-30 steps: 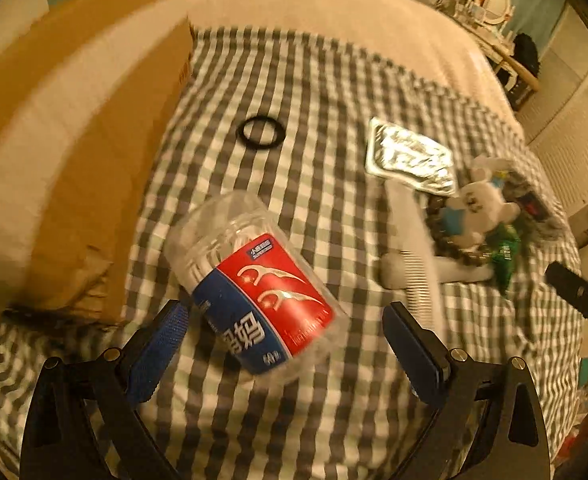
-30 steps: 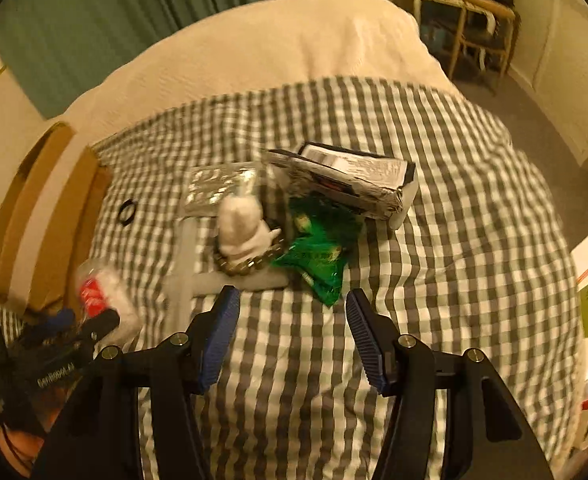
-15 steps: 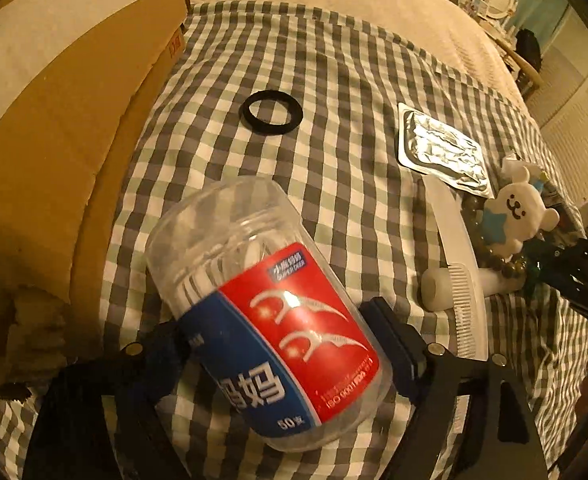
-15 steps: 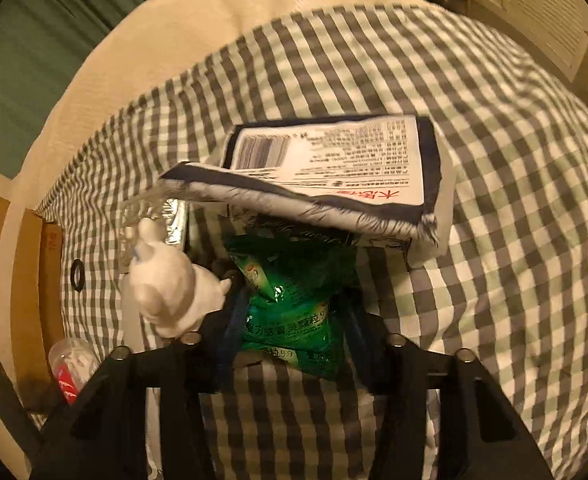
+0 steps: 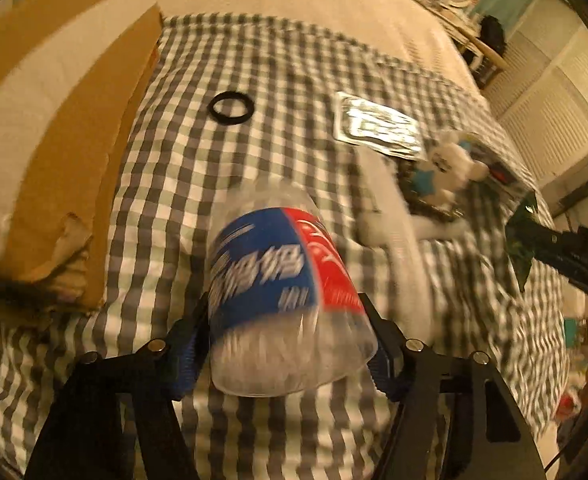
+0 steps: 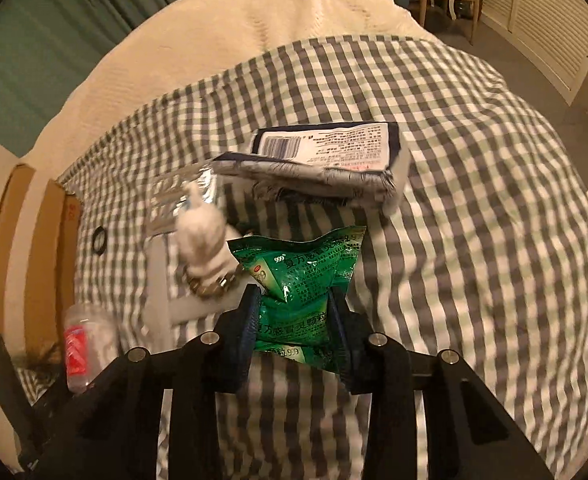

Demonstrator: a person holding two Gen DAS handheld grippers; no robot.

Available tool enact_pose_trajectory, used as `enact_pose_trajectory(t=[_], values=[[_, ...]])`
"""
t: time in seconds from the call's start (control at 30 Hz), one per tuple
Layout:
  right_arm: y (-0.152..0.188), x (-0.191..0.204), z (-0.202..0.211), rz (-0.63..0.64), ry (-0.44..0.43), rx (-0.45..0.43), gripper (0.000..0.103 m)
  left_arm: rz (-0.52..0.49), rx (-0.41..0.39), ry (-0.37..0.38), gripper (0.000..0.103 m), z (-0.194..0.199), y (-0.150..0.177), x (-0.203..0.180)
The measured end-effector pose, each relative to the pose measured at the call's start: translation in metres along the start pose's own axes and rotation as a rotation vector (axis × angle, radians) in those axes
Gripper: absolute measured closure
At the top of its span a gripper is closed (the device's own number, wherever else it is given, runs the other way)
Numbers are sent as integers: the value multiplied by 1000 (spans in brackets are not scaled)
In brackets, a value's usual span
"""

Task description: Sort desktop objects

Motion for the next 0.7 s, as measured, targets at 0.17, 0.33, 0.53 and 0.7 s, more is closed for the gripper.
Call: enact_pose_trajectory(t=[0.17, 0.33, 0.53, 0.7], values=[[15, 15, 42, 43, -2, -38, 70, -51, -34, 40, 40, 38, 10, -11], [28, 50, 95, 112, -24, -105, 70, -61, -37, 47, 40, 52, 16, -10], [45, 92, 139, 220, -32, -175, 70, -86, -95, 53, 40, 88, 13, -3], [50, 131, 168, 317, -42, -236, 70, -70, -238, 87, 40, 138, -13, 0]])
Point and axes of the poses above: each gripper's, at about its wrist camera, not at the fingertips, and z roughly against the way its jaws point, x to its left, y to its underside, the point moved 5 cm from there along -z, roughly the way its jaws point, and after that the axes turned 8 degrees about y, right-handed, at the moved point
